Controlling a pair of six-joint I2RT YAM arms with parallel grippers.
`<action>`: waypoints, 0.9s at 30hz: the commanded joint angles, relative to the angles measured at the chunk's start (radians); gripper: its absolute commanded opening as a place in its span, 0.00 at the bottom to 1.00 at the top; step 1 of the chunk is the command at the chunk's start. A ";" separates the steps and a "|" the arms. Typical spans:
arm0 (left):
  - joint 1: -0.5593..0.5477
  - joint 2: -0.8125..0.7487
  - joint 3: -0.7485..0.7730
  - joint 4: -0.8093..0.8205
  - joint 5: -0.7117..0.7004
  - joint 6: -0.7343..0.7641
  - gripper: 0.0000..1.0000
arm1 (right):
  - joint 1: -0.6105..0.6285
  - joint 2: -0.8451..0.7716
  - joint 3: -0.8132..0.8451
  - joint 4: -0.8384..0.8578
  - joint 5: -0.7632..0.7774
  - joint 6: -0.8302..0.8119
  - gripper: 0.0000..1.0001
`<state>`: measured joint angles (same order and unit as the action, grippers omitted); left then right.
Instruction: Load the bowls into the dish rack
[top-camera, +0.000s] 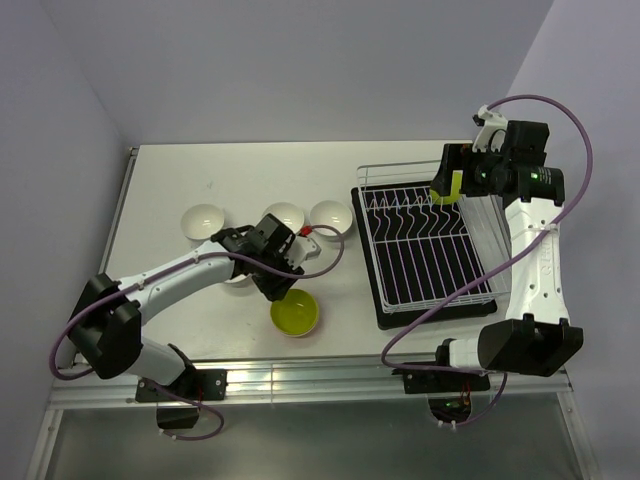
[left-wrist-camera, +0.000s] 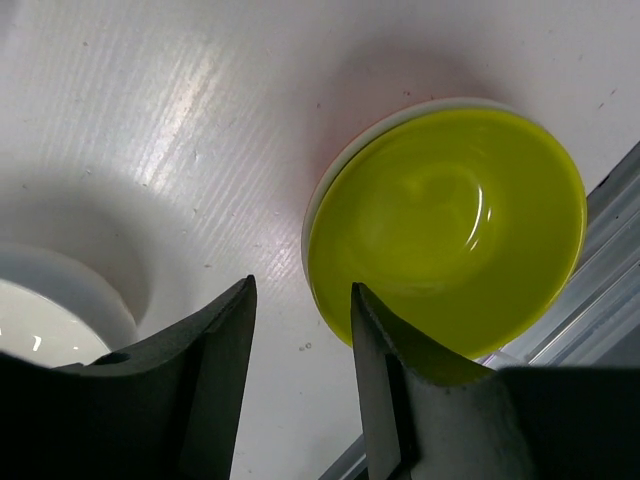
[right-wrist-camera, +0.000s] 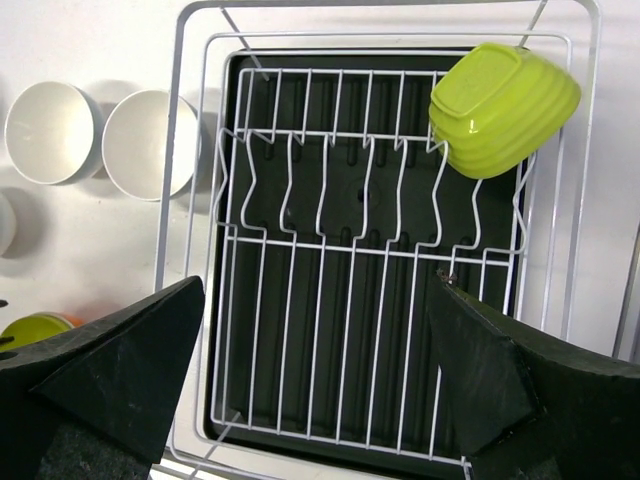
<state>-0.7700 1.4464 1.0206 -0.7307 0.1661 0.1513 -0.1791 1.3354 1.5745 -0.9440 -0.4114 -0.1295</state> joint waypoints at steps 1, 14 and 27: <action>-0.011 0.008 0.055 -0.003 -0.020 -0.022 0.48 | 0.001 -0.016 -0.004 -0.001 -0.024 -0.010 1.00; -0.041 0.035 0.072 -0.018 -0.019 -0.030 0.40 | 0.001 0.008 0.010 -0.004 -0.029 -0.002 1.00; -0.052 0.046 0.062 -0.021 -0.019 -0.030 0.27 | 0.001 0.011 -0.002 0.001 -0.033 0.007 1.00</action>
<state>-0.8135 1.4857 1.0508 -0.7464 0.1471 0.1337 -0.1791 1.3476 1.5742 -0.9478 -0.4358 -0.1272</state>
